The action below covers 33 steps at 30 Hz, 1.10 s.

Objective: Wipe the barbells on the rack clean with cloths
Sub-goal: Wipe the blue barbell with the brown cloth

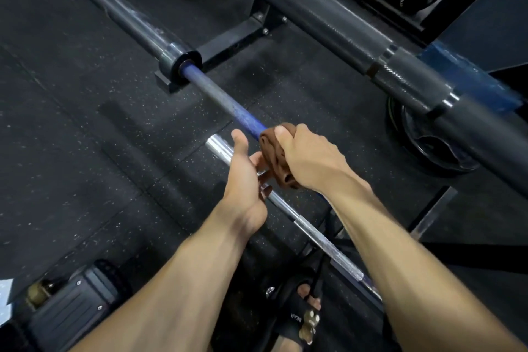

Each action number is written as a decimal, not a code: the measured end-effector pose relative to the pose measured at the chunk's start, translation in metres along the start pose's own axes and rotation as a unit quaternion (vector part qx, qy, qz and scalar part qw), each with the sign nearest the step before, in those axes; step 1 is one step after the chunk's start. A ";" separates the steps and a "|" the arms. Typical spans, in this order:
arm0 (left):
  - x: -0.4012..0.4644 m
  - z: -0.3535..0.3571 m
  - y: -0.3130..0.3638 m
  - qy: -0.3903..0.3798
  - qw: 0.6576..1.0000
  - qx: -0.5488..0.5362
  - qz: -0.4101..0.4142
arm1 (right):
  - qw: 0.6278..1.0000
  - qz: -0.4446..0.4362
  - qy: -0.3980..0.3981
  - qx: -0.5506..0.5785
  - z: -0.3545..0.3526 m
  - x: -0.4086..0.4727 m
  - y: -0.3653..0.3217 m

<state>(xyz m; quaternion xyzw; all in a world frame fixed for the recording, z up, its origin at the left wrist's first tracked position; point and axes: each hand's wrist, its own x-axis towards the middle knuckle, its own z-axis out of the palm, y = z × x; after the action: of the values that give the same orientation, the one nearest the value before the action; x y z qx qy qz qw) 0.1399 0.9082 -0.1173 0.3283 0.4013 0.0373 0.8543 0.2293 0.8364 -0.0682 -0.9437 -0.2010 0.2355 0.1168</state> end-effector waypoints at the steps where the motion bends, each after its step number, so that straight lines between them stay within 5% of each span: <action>1: 0.002 -0.001 0.000 0.007 1.000 0.001 0.004 | 1.000 -0.010 -0.005 -0.007 -0.003 -0.009 0.005; 6: 0.007 -0.005 -0.001 0.045 0.999 0.019 0.012 | 0.999 0.009 -0.050 -0.018 -0.014 -0.052 0.044; 12: 0.001 0.005 -0.005 0.014 1.000 0.025 0.011 | 0.998 0.020 0.018 -0.052 -0.004 -0.021 -0.009; 20: 0.006 -0.005 0.000 0.058 0.998 0.017 0.019 | 0.976 0.054 0.015 -0.209 -0.011 -0.058 0.022; 27: 0.002 -0.002 -0.002 0.009 1.000 0.018 0.003 | 0.987 0.019 0.040 -0.157 -0.001 -0.016 -0.036; 33: 0.008 -0.014 0.001 0.011 0.999 0.053 0.004 | 0.969 0.067 0.022 -0.238 -0.010 -0.060 0.005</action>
<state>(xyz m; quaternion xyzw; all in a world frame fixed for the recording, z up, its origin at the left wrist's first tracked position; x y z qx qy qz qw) 0.1359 0.9184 -0.1285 0.3745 0.4107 0.0233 0.8310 0.1874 0.8043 -0.0378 -0.9606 -0.1852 0.1673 -0.1224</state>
